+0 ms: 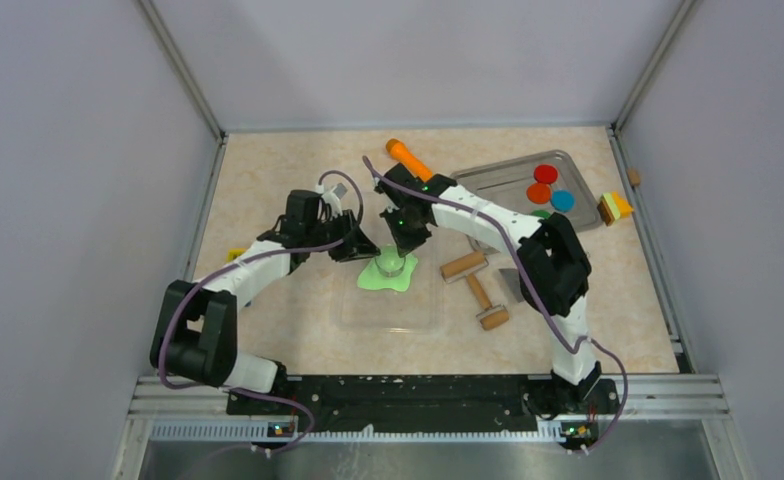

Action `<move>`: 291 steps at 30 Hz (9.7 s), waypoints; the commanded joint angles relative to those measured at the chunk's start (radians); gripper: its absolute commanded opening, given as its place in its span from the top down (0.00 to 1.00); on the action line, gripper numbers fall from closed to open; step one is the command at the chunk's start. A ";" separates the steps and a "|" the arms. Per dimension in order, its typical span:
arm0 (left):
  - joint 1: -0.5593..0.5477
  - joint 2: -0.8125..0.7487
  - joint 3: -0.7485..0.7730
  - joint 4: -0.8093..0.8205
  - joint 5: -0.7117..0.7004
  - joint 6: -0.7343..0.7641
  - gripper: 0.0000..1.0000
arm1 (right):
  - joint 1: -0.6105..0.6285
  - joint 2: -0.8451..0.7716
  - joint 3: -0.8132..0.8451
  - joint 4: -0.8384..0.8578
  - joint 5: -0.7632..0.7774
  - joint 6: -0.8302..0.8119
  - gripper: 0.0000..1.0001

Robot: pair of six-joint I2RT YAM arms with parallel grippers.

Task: Roll out the dumpling wrappers from the dough

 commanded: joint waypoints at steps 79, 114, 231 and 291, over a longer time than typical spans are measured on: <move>-0.053 0.244 -0.064 -0.006 -0.169 0.082 1.00 | -0.039 -0.026 -0.329 0.333 -0.025 0.033 1.00; -0.125 0.260 -0.107 0.030 -0.157 0.132 1.00 | -0.082 0.028 -0.294 0.389 -0.105 0.000 1.00; -0.092 0.634 0.730 -0.770 0.105 0.891 0.84 | 0.116 -0.224 -0.510 0.496 -0.305 -1.283 0.74; -0.122 0.626 0.620 -0.735 0.059 0.819 1.00 | 0.124 -0.096 -0.589 0.468 -0.395 -1.235 1.00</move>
